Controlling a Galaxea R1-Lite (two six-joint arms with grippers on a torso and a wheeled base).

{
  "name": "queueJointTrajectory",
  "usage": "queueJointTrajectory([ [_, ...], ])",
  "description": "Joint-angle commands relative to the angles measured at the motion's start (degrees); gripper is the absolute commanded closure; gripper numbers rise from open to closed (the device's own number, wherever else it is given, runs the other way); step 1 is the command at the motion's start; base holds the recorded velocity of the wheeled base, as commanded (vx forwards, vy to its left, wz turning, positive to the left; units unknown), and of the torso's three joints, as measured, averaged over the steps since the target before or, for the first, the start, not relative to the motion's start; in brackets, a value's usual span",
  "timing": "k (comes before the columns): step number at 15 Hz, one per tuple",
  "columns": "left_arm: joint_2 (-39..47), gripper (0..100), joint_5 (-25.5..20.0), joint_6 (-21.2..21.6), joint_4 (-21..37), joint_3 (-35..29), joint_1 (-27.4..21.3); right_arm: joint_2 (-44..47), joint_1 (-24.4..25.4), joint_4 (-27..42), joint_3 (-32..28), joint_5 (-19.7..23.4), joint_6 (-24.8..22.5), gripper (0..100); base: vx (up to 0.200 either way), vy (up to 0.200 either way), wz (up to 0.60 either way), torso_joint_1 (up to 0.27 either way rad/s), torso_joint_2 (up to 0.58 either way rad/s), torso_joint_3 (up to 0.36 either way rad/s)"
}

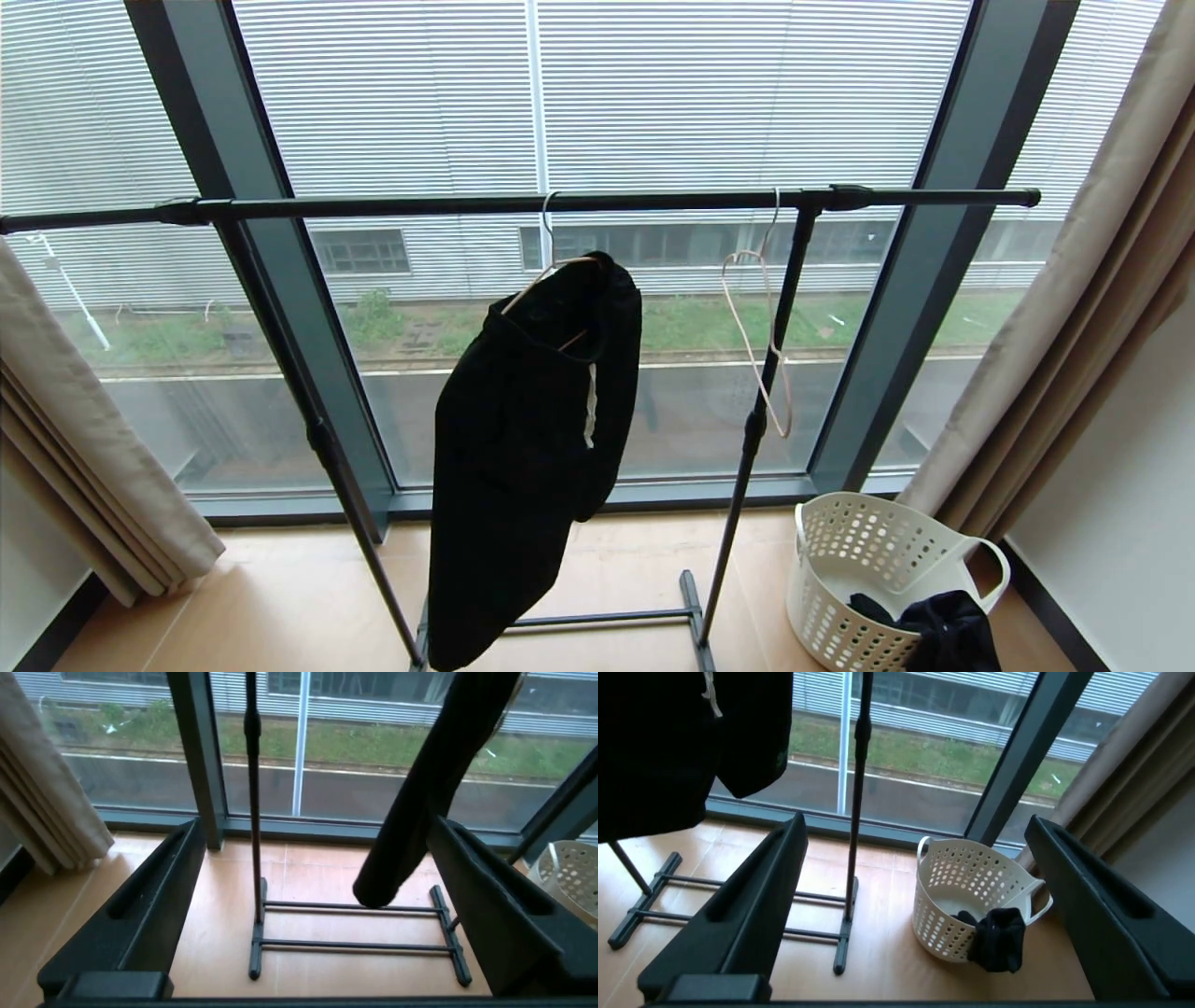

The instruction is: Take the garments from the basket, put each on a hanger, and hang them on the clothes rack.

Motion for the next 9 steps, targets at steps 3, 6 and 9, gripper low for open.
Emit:
queueJointTrajectory([
  [3,-2.35,0,-0.49,1.39,0.42,-0.22,7.85,-1.66,-0.59,-0.07,0.07,0.08,0.62,0,0.0,0.0,0.0,0.0,0.0,0.0],
  [6,-5.95,0,-1.11,1.39,0.33,-0.22,5.47,-2.81,-0.5,-0.34,0.16,0.17,1.23,0,0.0,0.0,0.0,0.0,0.0,0.0],
  [9,-5.95,0,-1.02,1.21,0.33,-0.14,5.47,-2.81,-0.41,-0.34,0.16,0.08,1.15,0,0.0,0.0,0.0,0.0,0.0,0.0],
])
